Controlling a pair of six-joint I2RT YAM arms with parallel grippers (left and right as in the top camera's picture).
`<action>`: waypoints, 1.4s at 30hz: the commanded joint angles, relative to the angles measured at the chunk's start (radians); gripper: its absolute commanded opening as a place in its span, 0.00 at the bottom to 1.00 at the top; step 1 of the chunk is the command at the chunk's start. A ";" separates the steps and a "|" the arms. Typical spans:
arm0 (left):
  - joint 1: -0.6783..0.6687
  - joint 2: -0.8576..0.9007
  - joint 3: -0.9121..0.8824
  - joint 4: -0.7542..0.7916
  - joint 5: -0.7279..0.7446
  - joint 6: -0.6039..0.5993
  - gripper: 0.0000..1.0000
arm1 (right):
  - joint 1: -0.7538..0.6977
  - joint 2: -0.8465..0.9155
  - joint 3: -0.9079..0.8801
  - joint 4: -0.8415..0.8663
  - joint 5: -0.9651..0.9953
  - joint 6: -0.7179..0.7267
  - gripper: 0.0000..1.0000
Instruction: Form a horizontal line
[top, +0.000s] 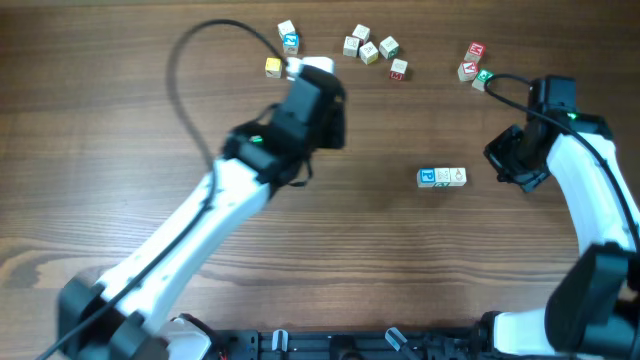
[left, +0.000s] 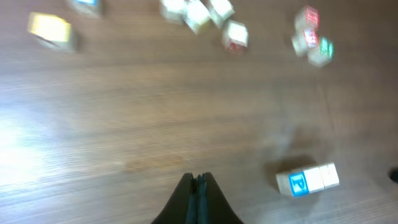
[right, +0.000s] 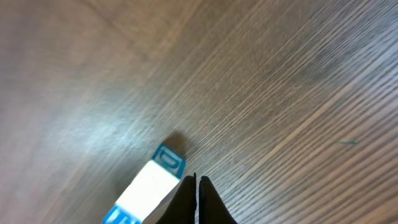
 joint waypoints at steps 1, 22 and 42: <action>0.072 -0.116 0.003 -0.060 -0.062 0.026 0.04 | 0.002 -0.112 0.004 -0.018 0.013 -0.006 0.04; 0.520 -0.261 0.003 -0.327 -0.227 0.018 1.00 | 0.002 -0.481 0.004 -0.023 -0.031 -0.032 0.06; 0.520 -0.261 0.003 -0.327 -0.227 0.018 1.00 | 0.002 -0.480 0.004 -0.151 -0.031 -0.029 1.00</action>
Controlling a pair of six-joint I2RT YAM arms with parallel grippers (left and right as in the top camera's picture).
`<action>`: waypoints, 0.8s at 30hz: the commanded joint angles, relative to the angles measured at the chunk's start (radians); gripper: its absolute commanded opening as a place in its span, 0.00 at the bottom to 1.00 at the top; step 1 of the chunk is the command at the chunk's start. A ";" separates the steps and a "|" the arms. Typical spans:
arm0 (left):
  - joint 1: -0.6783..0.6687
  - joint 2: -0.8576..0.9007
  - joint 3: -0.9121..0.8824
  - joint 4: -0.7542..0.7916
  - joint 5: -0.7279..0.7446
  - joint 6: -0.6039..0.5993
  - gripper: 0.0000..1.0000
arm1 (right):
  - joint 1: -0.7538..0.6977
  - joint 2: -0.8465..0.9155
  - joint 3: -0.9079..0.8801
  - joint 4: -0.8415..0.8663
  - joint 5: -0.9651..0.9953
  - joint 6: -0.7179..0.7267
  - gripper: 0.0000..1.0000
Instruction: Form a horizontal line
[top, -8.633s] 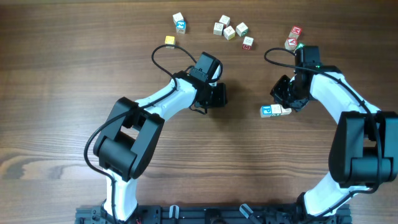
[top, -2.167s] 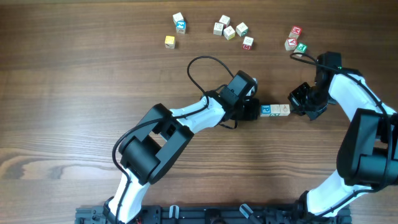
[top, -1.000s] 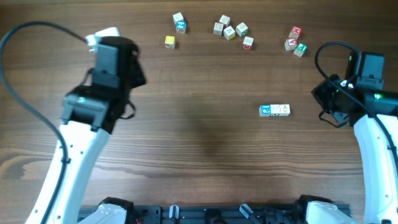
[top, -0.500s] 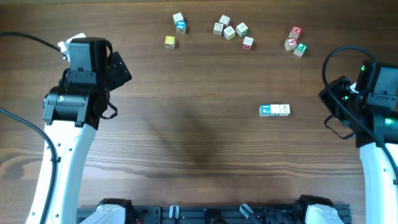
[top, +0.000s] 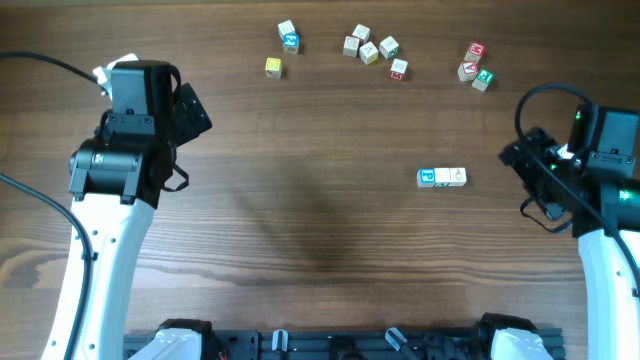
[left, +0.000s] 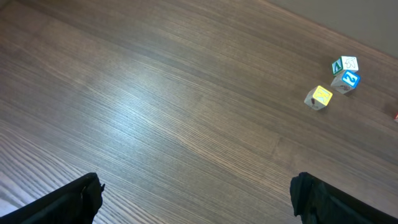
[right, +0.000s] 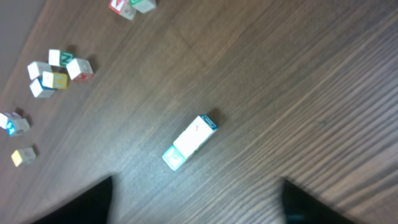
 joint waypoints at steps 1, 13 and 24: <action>0.006 -0.012 0.003 0.002 -0.010 0.001 1.00 | 0.002 -0.011 0.004 -0.010 -0.001 0.002 1.00; 0.006 -0.012 0.003 0.003 -0.009 0.001 1.00 | 0.002 -0.010 0.004 0.004 0.045 -0.003 1.00; 0.006 -0.012 0.003 0.003 -0.009 0.001 1.00 | 0.002 -0.447 -0.396 0.652 -0.076 -0.306 1.00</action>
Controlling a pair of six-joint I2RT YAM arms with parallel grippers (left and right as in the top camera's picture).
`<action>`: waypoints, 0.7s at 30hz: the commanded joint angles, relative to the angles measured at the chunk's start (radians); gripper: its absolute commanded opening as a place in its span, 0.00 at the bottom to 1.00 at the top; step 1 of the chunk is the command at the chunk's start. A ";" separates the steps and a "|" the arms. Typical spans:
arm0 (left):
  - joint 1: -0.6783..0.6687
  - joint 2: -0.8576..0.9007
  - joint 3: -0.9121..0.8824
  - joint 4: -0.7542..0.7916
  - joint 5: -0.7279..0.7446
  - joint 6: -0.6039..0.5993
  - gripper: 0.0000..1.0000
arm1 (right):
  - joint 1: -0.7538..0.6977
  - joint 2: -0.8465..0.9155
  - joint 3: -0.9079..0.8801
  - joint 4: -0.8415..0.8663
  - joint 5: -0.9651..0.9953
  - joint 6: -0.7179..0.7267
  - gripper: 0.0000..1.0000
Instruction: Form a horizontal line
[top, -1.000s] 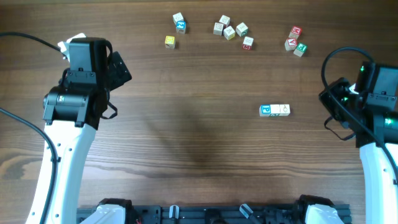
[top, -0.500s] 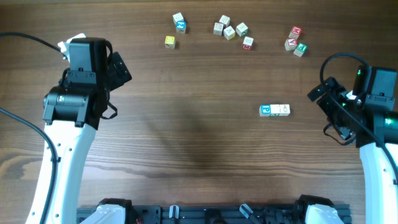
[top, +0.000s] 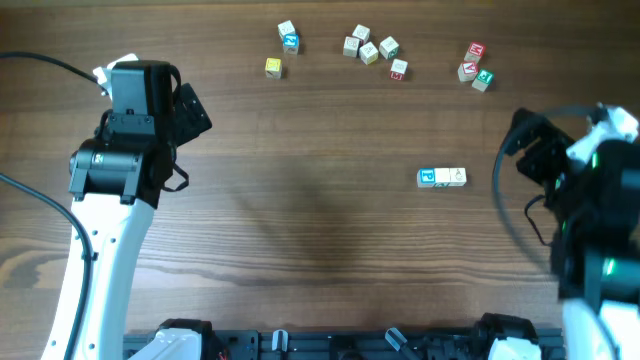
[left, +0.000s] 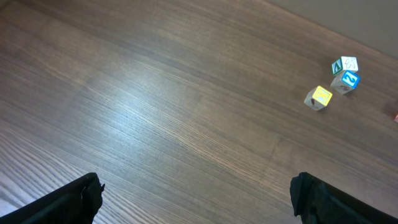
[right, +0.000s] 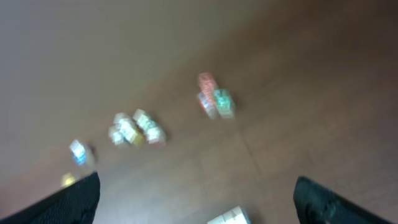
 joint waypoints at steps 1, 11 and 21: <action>0.006 -0.012 0.003 0.002 -0.009 0.001 1.00 | 0.002 -0.227 -0.222 0.223 -0.104 -0.110 1.00; 0.006 -0.012 0.003 0.002 -0.009 0.001 1.00 | 0.100 -0.766 -0.604 0.610 -0.119 -0.277 1.00; 0.006 -0.012 0.003 0.002 -0.009 0.001 1.00 | 0.106 -0.822 -0.788 0.879 -0.063 -0.277 1.00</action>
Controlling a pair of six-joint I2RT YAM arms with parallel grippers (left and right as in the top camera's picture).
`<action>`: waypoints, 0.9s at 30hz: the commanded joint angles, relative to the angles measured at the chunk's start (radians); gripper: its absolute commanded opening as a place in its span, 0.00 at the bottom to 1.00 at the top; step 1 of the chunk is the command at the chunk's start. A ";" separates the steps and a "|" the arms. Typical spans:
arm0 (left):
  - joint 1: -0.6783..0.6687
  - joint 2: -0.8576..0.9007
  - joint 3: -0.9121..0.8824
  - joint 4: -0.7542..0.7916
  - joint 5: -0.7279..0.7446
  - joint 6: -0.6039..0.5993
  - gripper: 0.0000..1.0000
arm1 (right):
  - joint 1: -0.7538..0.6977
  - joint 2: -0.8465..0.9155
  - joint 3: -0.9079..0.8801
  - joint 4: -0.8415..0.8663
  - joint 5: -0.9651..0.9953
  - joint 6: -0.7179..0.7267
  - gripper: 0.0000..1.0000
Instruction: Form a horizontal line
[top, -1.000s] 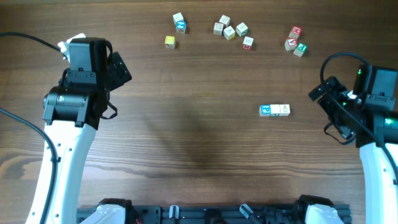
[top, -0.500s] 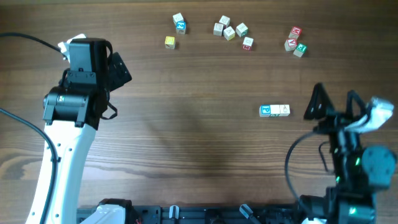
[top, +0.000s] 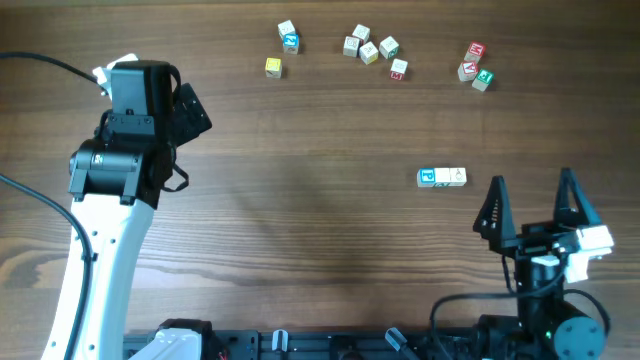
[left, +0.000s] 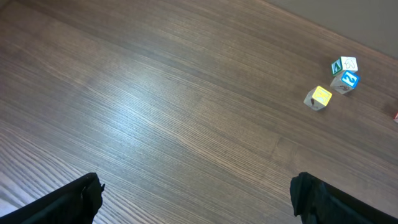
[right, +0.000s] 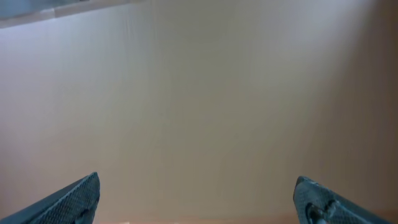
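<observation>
A short row of blocks (top: 442, 177), its left end blue-lettered, lies on the wooden table (top: 320, 250) right of centre. Loose blocks sit along the far edge: a yellow one (top: 273, 67) with two beside it, a middle cluster (top: 369, 50), and a red and green group (top: 474, 64). My left gripper (top: 192, 110) hangs open at the far left; its wrist view shows the yellow block (left: 321, 96) and a blue block (left: 348, 79). My right gripper (top: 530, 208) stands open near the front right, apart from the row, with nothing between its fingers.
The left arm (top: 110, 220) runs down the left side of the table. The right arm's base (top: 545, 320) sits at the front edge. The right wrist view holds only a plain beige surface (right: 199, 93), no table or blocks.
The right arm has drawn back from the table's right edge to the front right. Its wrist view has lost the blocks and shows only beige. The left arm has not moved.
My left gripper was shut near the far blocks, and my right gripper was shut at the right end of the row. Then both were open and away, left at the far left, right at the right edge. The right now stands at the front; the row has stayed put.
</observation>
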 joint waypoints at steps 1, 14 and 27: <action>0.006 -0.010 0.003 0.003 -0.010 0.001 1.00 | 0.005 -0.014 -0.151 0.208 0.021 0.014 1.00; 0.006 -0.010 0.003 0.002 -0.009 0.001 1.00 | 0.006 -0.014 -0.190 -0.087 0.163 0.058 1.00; 0.006 -0.010 0.003 0.002 -0.009 0.001 1.00 | 0.006 -0.014 -0.190 -0.227 0.128 -0.072 1.00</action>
